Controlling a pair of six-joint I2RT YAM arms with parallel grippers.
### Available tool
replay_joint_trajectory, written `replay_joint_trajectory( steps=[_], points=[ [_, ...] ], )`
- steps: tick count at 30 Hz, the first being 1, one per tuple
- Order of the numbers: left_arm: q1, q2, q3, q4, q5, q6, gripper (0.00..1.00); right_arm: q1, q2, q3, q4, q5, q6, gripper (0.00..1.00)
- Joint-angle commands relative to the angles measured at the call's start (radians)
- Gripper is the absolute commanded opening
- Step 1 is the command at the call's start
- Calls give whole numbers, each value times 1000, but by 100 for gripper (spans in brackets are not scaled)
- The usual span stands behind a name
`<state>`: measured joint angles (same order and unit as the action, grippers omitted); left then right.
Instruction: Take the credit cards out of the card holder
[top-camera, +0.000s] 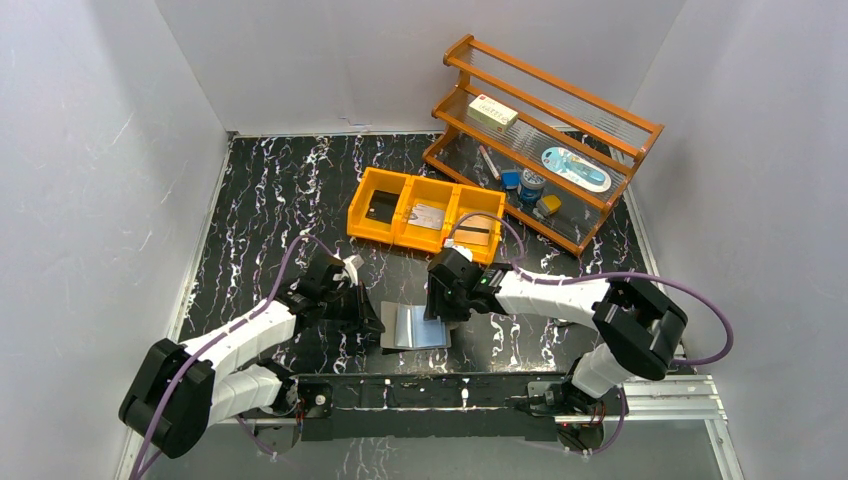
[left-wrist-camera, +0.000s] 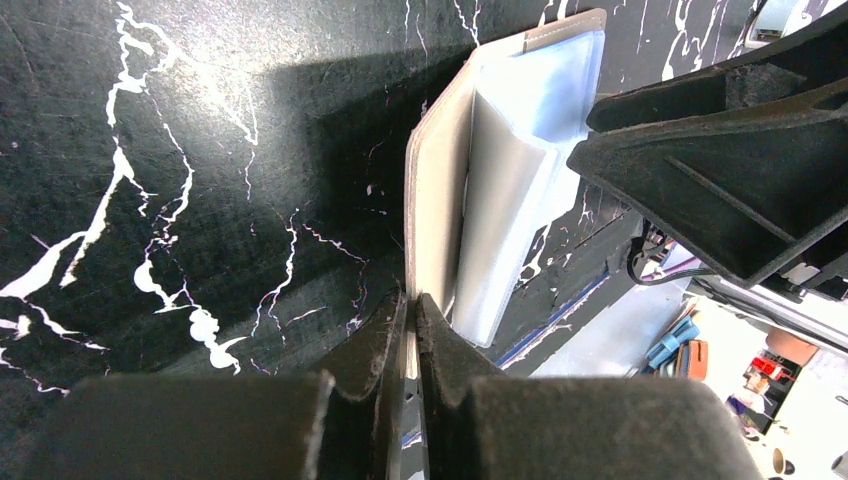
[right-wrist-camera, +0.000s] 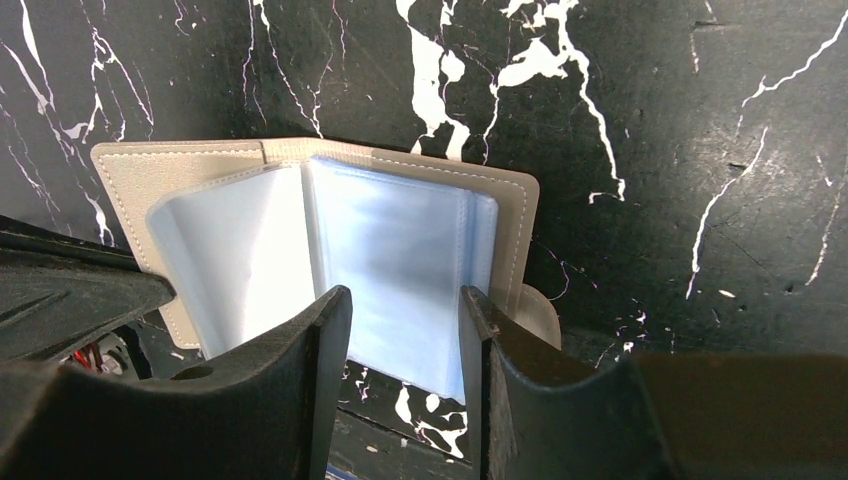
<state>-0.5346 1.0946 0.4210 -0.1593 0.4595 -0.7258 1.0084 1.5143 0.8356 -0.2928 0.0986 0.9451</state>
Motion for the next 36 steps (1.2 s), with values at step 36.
replay_joint_trajectory(
  steps=[36],
  points=[
    [-22, -1, 1, 6, -14, -1, 0, 7, 57, -15, 49, -37, 17, 49]
  ],
)
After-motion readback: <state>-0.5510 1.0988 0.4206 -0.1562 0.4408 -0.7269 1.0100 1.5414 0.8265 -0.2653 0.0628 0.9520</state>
